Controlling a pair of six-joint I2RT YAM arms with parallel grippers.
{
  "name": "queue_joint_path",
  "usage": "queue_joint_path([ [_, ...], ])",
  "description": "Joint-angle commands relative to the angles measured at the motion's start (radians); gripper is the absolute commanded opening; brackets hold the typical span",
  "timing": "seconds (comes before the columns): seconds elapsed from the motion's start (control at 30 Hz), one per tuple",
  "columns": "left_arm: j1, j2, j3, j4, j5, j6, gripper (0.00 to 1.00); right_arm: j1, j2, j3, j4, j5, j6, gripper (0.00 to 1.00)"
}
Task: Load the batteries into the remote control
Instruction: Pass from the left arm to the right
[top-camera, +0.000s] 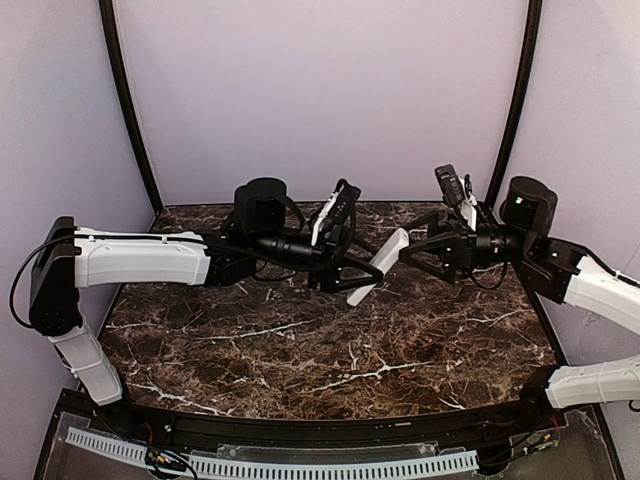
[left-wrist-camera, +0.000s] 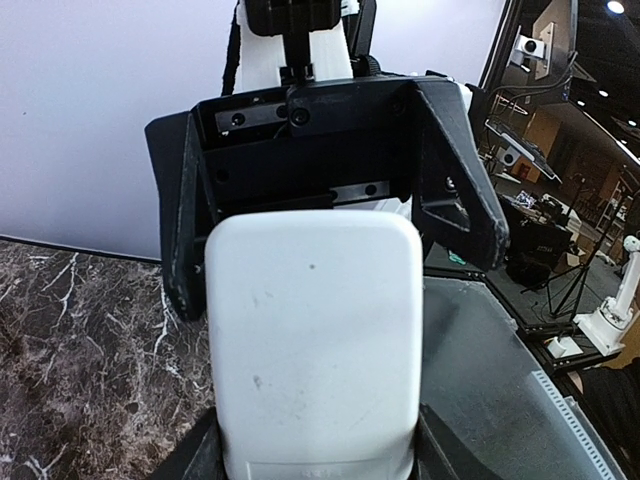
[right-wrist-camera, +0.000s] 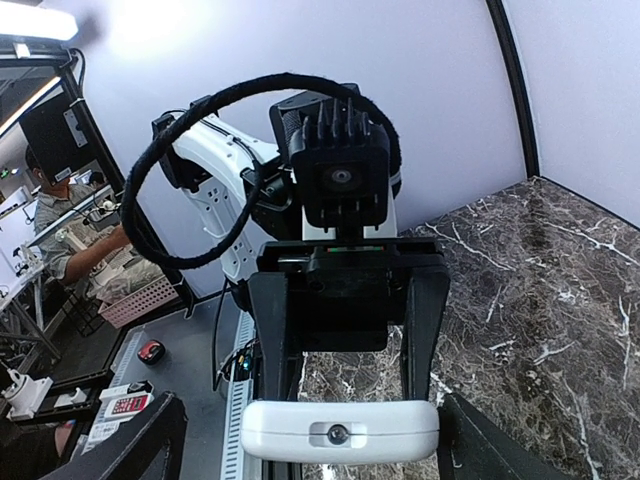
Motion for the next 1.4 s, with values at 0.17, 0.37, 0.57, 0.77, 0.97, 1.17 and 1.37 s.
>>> queue_joint_path([
  [0.17,-0.001,-0.034,-0.002,0.023,-0.035,0.001,0.34,0.033,0.031,0.029,0.030,0.049,0.019,0.77],
  [0.37,-0.002,-0.019,0.004,0.027,-0.032,-0.009,0.34,0.032,0.044,0.020,0.049,0.051,0.041,0.66],
  [0.57,-0.001,-0.018,0.012,-0.006,-0.050,0.011,0.34,0.034,0.046,0.016,0.054,0.053,0.049,0.51],
  [0.77,0.003,-0.025,0.010,-0.065,-0.122,0.036,0.51,0.034,0.049,0.020,0.017,0.102,0.048,0.37],
  [0.97,0.013,-0.066,0.007,-0.186,-0.256,0.109,0.71,0.029,0.060,0.042,-0.103,0.235,0.041,0.31],
  [1.17,0.012,-0.122,-0.013,-0.280,-0.453,0.175,0.76,0.025,0.123,0.096,-0.280,0.436,0.061,0.27],
  [1.37,-0.016,-0.086,0.046,-0.426,-0.575,0.223,0.70,0.022,0.185,0.121,-0.356,0.534,0.130,0.27],
])
